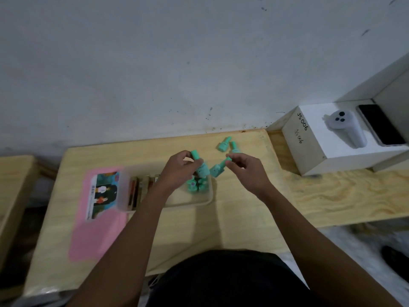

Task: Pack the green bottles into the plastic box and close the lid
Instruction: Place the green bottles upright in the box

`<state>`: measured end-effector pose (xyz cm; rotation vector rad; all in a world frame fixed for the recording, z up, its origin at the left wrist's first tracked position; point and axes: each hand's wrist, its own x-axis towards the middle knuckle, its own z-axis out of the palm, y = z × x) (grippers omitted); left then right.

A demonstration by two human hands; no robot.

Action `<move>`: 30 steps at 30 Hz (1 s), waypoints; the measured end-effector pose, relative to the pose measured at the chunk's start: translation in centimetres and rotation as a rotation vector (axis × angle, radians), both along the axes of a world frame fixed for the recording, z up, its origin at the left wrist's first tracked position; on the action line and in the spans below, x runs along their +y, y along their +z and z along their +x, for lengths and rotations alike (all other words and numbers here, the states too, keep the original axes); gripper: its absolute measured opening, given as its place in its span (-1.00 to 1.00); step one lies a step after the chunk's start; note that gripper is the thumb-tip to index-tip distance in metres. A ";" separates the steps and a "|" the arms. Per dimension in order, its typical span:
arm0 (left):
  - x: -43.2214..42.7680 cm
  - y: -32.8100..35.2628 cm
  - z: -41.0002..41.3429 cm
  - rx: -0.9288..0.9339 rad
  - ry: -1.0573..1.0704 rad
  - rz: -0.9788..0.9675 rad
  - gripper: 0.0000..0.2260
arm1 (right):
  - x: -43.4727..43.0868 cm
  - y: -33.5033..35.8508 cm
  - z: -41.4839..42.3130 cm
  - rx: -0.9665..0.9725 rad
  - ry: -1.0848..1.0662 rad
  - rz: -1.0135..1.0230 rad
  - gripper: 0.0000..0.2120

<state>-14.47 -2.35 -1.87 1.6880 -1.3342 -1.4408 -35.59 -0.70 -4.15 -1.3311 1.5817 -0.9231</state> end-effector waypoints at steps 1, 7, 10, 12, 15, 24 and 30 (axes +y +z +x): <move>0.4 -0.3 0.8 -0.034 -0.007 -0.032 -0.80 | 0.4 -0.3 0.6 0.060 0.040 -0.029 -0.74; 2.6 -2.3 3.9 -0.249 -0.042 -0.199 -0.81 | 3.2 -1.1 3.6 0.370 0.221 -0.086 -0.78; 3.5 -3.3 4.4 -0.310 -0.071 -0.210 -0.80 | 4.3 -2.0 4.7 0.661 0.289 -0.155 -0.75; 4.0 -3.7 4.2 -0.291 -0.077 -0.186 -0.80 | 4.3 -2.9 5.3 0.768 0.312 -0.169 -0.75; 4.5 -4.3 3.6 -0.338 -0.132 -0.161 -0.81 | 4.2 -4.0 6.3 0.881 0.350 -0.166 -0.78; 4.8 -6.6 1.9 -0.412 -0.156 -0.053 -0.92 | 3.8 -4.4 7.5 0.964 0.271 -0.050 -0.76; 4.7 -7.6 1.1 -0.480 -0.150 -0.048 -0.97 | 4.2 -4.7 7.0 0.896 0.223 -0.026 -0.74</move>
